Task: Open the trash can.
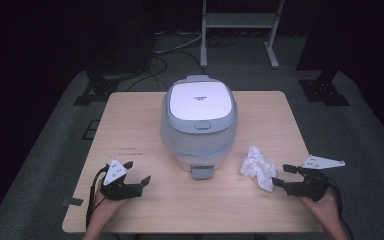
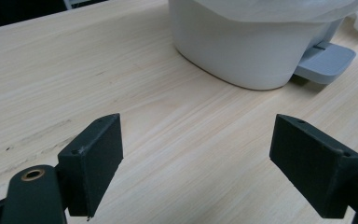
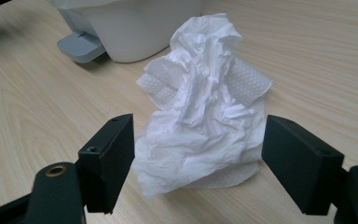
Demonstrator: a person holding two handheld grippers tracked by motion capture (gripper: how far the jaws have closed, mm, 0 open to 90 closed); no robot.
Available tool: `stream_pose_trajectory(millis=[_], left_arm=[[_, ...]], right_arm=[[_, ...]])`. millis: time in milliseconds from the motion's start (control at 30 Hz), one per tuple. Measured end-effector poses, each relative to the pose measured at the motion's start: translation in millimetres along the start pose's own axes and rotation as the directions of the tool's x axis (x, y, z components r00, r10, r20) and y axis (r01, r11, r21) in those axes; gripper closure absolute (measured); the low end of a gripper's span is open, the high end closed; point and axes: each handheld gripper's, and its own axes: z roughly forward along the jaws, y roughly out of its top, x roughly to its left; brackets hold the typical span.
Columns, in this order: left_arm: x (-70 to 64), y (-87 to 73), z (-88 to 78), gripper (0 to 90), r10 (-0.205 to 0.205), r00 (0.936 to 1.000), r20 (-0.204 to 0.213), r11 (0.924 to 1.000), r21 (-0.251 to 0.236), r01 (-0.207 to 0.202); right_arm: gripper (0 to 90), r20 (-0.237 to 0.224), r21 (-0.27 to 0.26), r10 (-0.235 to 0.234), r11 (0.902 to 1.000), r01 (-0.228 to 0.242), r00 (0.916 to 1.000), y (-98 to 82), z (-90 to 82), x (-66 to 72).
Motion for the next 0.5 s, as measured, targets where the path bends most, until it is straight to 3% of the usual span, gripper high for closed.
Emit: stream_pose_trajectory(millis=[500], left_arm=[[-18.7, 13.2, 10.0, 16.4, 0.047, 0.9981, 0.039, 0.9989, -0.006, -0.047]], right_arm=[[23.7, 0.003, -0.002, -0.007, 1.0000, 0.007, 1.0000, 0.0, -2.3, 2.1]])
